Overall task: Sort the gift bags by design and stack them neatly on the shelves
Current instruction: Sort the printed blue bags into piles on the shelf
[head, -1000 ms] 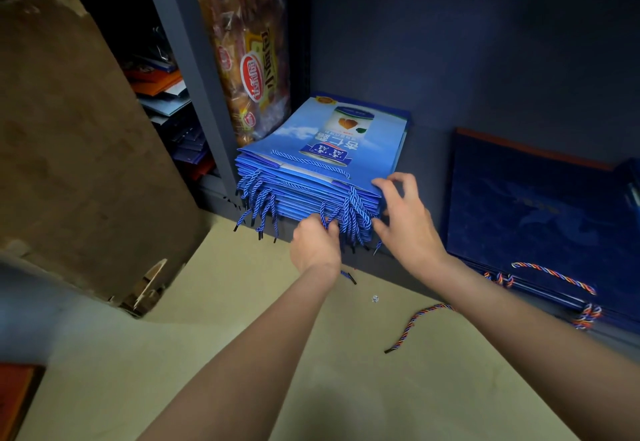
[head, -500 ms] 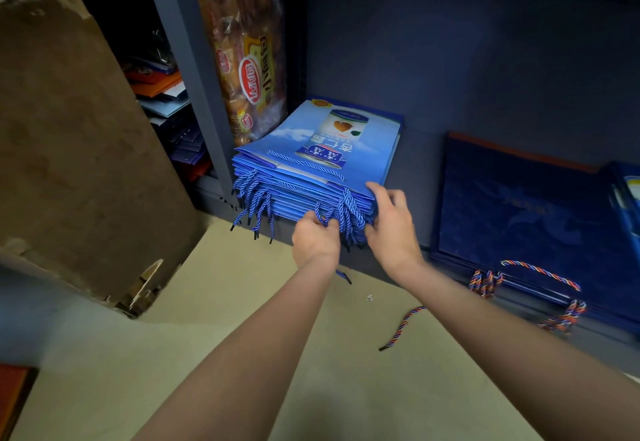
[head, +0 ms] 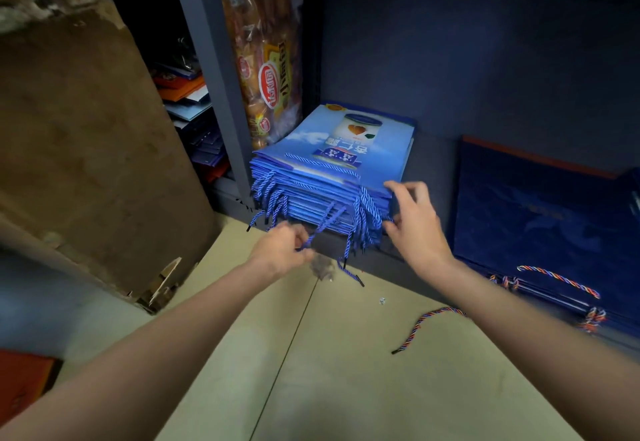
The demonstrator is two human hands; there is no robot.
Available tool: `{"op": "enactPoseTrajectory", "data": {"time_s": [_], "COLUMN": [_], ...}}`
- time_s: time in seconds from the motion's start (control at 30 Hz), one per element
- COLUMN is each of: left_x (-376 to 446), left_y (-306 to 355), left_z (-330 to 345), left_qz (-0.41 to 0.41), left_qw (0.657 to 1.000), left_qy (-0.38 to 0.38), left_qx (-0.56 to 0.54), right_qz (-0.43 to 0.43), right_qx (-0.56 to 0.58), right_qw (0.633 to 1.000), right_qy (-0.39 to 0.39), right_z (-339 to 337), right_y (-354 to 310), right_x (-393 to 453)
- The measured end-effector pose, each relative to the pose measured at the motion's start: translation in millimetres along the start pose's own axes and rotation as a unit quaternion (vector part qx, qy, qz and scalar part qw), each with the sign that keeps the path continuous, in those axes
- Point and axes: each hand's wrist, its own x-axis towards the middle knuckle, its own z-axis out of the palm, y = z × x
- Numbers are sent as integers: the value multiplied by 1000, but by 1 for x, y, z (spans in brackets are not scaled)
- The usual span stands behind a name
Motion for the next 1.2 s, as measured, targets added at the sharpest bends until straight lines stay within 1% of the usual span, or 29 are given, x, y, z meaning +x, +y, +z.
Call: {"op": "enactPoseTrajectory", "data": {"time_s": [0.03,0.1,0.2,0.27,0.3,0.37,0.43,0.47,0.57,0.63,0.7,0.77,0.83,0.87,0.9,0.93,0.97,1.0,1.03,1.07,1.1,1.13,1.17,1.2], "left_x": [-2,-2,1,3,4,5,5,6,7,8,8,6,2,1,0,0,1,2,3,4,5,8,9,10], "left_y": [-1,1,12,20,23,32,44,49,61,67,71,71,66,61,56,50,44,37,31,24,20,14,9,4], "left_z": [2,4,1,1,3,7,10,11,16,17,18,21,24,24,22,18,13,7,1,-4,-11,-17,-23,-29], "left_qz": [-2,28,71,57,41,-1,-57,-80,-139,-170,-186,-169,-133,-116,-105,-101,-101,-104,-105,-105,-104,-105,-105,-103], "left_qw": [1000,998,987,979,975,958,922,909,897,884,876,895,929,943,949,949,948,948,951,954,958,962,964,962], "left_qy": [-4,42,127,159,160,138,111,105,82,68,52,29,2,-14,-32,-54,-74,-85,-85,-73,-44,0,55,115], "left_qx": [-21,-38,-66,-116,-146,-253,-365,-396,-411,-431,-442,-411,-344,-313,-296,-294,-293,-287,-278,-270,-262,-251,-239,-227], "right_qz": [15,31,36,29,24,11,15,26,58,79,70,39,3,-22,-65,-118,-175,-233,-285,-321,-336,-333,-324,-292], "right_qx": [-2,25,101,108,96,69,69,71,36,-1,-61,-105,-94,-80,-83,-108,-157,-223,-288,-328,-339,-331,-305,-268], "right_qw": [1000,998,994,992,993,996,996,995,994,994,994,991,992,991,985,974,958,935,908,886,878,883,895,916], "right_qy": [-25,-40,19,64,71,61,61,68,86,76,64,68,88,106,135,160,164,145,109,70,38,28,40,61], "right_z": [3,5,1,2,4,12,15,14,11,11,13,12,10,8,9,10,12,17,25,32,34,33,29,23], "right_y": [3,6,1,-7,-10,-15,-16,-17,-16,-19,-22,-23,-25,-27,-28,-29,-28,-24,-16,-8,-1,4,7,4], "right_x": [-6,-13,-17,-20,-23,-29,-31,-30,-22,-19,-16,-13,-9,-7,-5,-5,-7,-11,-17,-26,-33,-37,-37,-35]}}
